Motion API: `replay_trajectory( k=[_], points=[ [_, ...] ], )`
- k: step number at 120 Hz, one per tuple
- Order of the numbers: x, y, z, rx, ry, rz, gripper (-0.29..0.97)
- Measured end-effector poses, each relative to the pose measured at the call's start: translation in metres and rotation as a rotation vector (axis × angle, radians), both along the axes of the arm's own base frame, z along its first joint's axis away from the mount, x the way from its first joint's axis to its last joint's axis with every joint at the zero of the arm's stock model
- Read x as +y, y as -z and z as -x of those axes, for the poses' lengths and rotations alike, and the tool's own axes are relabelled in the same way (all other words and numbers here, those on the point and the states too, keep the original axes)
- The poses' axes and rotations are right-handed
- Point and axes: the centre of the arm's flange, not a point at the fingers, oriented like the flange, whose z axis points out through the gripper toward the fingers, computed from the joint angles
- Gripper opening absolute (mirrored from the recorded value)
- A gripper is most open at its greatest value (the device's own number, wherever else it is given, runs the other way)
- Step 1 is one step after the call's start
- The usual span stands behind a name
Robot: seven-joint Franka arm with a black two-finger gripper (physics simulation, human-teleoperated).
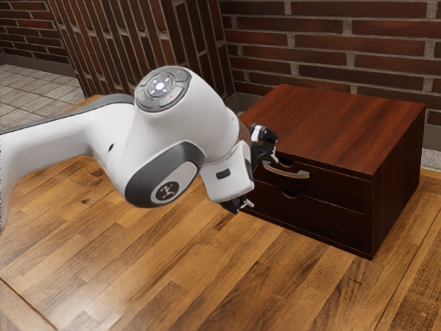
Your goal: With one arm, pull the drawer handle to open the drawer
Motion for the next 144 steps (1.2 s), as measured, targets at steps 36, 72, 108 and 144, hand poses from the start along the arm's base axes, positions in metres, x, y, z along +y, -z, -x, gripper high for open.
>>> replay_trajectory(
  k=[36, 72, 108, 144],
  points=[
    [-0.001, 0.013, -0.008, 0.005, 0.01, -0.001, 0.68],
    [-0.005, 0.021, -0.021, 0.004, 0.025, -0.016, 0.68],
    [-0.002, 0.023, -0.023, -0.004, 0.036, -0.07, 0.68],
    [0.008, 0.038, -0.03, 0.022, 0.029, -0.11, 0.68]
  ],
)
